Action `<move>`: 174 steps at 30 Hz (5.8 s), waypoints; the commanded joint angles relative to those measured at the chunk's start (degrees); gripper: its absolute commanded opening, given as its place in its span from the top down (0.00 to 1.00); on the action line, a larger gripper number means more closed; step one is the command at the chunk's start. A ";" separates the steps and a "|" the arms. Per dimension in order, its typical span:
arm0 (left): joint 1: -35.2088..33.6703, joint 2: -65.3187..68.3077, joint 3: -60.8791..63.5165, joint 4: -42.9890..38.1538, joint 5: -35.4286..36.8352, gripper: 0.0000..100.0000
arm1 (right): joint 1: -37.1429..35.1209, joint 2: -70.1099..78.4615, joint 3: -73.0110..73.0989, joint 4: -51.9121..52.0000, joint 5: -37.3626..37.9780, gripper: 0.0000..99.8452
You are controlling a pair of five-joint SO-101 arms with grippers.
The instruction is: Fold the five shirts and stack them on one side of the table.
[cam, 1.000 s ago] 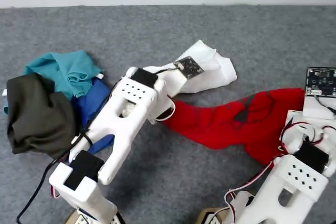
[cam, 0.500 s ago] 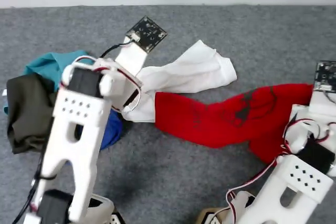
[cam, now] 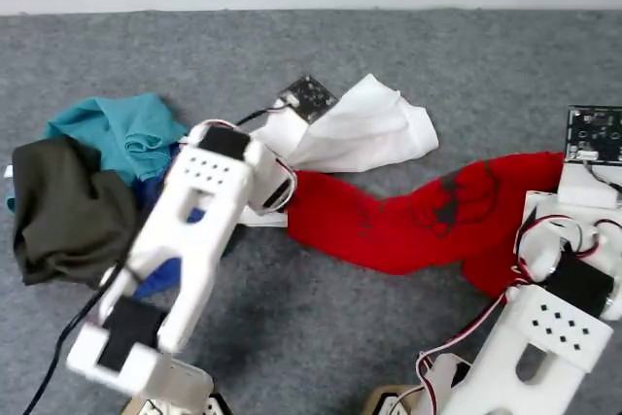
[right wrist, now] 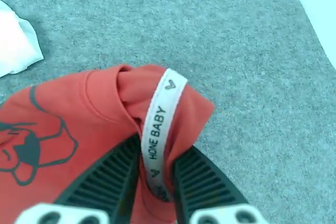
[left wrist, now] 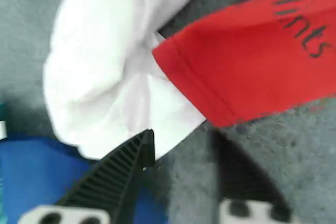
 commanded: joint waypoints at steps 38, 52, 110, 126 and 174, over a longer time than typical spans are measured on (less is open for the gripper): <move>0.62 34.90 -37.32 5.89 7.47 0.98 | -0.57 -0.66 3.34 -0.13 -0.62 0.99; 0.44 34.73 -45.67 15.38 9.93 0.92 | -0.66 -0.66 3.34 0.13 -0.62 0.99; -1.49 12.22 -58.59 27.60 9.58 0.99 | -0.57 -4.35 -15.74 11.38 -1.05 0.99; -2.11 -22.33 -22.90 27.52 9.58 0.99 | -0.22 -4.35 -42.64 45.05 -0.18 0.99; -2.11 27.69 -19.21 1.41 6.33 0.90 | -6.46 47.16 -10.55 -13.85 -2.11 0.76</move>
